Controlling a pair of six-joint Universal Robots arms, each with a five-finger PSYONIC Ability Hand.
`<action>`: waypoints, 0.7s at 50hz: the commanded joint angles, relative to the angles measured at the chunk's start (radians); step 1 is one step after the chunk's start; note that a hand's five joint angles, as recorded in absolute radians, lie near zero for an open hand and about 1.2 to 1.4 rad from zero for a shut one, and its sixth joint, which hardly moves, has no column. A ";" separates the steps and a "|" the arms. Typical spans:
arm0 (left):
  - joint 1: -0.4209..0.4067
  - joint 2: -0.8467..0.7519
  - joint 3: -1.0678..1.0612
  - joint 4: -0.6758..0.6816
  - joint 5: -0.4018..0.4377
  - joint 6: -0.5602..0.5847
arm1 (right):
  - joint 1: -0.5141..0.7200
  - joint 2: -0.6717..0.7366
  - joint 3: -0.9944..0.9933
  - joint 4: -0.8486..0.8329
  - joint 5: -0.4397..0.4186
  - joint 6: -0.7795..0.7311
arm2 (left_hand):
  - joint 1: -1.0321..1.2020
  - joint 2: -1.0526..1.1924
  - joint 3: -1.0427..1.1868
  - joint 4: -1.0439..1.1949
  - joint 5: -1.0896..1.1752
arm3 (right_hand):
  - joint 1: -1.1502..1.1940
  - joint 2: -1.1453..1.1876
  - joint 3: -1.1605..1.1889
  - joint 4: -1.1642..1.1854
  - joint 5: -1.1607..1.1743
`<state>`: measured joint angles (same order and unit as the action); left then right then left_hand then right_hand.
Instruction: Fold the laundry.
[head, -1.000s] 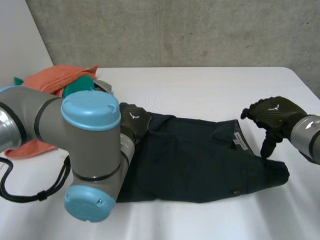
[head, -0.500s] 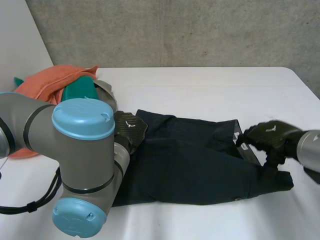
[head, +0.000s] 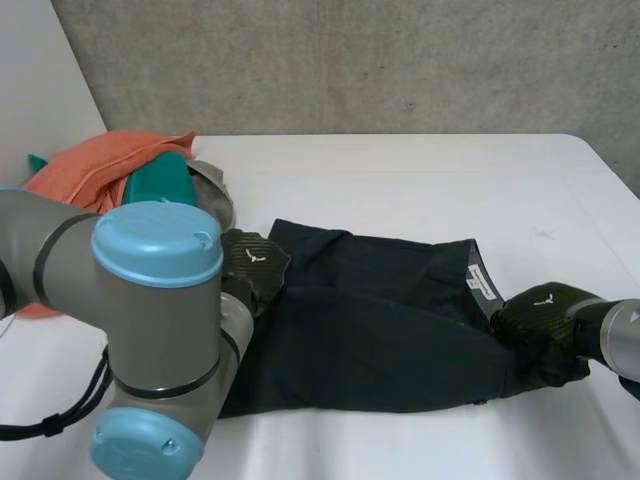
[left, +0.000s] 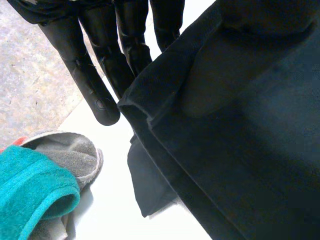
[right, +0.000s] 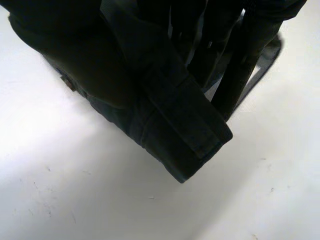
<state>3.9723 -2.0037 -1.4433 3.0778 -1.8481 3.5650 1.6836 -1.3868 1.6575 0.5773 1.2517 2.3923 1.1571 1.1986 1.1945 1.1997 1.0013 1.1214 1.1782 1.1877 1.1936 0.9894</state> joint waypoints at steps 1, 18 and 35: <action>-0.010 0.178 -0.045 -0.134 0.003 -0.002 | -0.027 -0.145 -0.117 0.018 0.009 -0.088 | 0.239 0.198 0.202 0.197 0.220 | 0.275 0.218 0.209 0.203 0.232; -0.068 0.487 -0.028 -0.335 0.092 -0.037 | -0.065 -0.374 -0.136 0.000 -0.015 -0.139 | 0.239 0.198 0.202 0.197 0.220 | 0.275 0.218 0.209 0.203 0.232; 0.090 -0.073 0.292 -0.029 0.090 0.148 | 0.027 0.115 -0.258 -0.249 0.069 -0.136 | 0.239 0.198 0.202 0.197 0.220 | 0.275 0.218 0.209 0.203 0.232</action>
<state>3.9813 -1.8711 -1.3590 2.8764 -1.7566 3.5697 1.6511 -1.4217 1.5302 0.4794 1.2667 2.1960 1.1570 1.2003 1.1974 1.2001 1.0013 1.1215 1.1783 1.1878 1.2026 0.9895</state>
